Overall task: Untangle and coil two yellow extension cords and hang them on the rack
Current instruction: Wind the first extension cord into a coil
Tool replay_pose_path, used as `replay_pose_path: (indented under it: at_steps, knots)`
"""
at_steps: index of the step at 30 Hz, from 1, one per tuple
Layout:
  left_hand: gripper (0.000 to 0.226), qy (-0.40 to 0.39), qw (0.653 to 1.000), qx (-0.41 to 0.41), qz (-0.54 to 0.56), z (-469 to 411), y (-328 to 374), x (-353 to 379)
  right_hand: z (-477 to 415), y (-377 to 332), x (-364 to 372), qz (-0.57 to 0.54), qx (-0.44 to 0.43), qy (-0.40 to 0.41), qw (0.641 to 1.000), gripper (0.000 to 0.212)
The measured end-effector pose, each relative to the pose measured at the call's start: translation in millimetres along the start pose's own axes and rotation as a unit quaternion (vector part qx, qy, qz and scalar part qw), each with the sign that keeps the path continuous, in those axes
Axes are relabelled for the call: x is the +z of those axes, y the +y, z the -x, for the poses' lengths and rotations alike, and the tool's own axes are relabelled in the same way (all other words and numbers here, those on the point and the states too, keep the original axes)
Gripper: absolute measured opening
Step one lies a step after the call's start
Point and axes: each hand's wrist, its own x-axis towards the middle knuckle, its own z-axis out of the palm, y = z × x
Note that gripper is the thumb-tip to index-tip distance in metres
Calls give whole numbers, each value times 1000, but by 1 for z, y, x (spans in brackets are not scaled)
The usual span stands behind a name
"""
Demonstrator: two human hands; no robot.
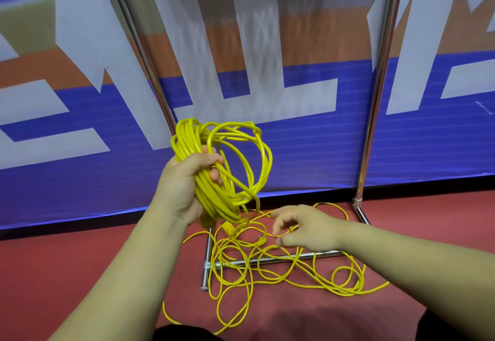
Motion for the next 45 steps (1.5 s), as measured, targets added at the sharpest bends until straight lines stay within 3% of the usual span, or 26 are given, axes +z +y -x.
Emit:
replay_pose_path:
  at_steps: [5, 13, 15, 19, 23, 26, 31, 39, 45]
  knots:
    - [6, -14, 1000, 13, 10, 4, 6, -5, -22, -6, 8, 6, -38, 9, 999, 40]
    - [13, 2, 996, 33, 77, 8, 17, -19, -43, -23, 38, 0, -89, -31, 996, 38]
    - [5, 6, 995, 37, 90, 8, 18, -22, -46, -26, 40, 8, -81, -26, 996, 37]
    - [3, 33, 994, 35, 102, 5, 18, -26, -44, -31, 40, 21, -72, 18, 997, 23]
    - [4, 38, 995, 26, 93, -1, 12, -43, -42, -32, 21, 10, -57, 122, 991, 21]
    - [9, 70, 996, 34, 34, -1, 3, -49, -36, -39, -7, -36, -60, 192, 979, 30]
    - [6, 107, 991, 9, -83, 2, -17, -38, -17, -63, -41, -218, -64, 240, 944, 22]
    - [9, 55, 985, -70, -146, 14, -50, -1, 13, -92, -68, -337, -92, 264, 899, 18]
    - [12, -5, 985, -77, -157, 18, -59, 25, 27, -91, -78, -351, -78, 257, 897, 14]
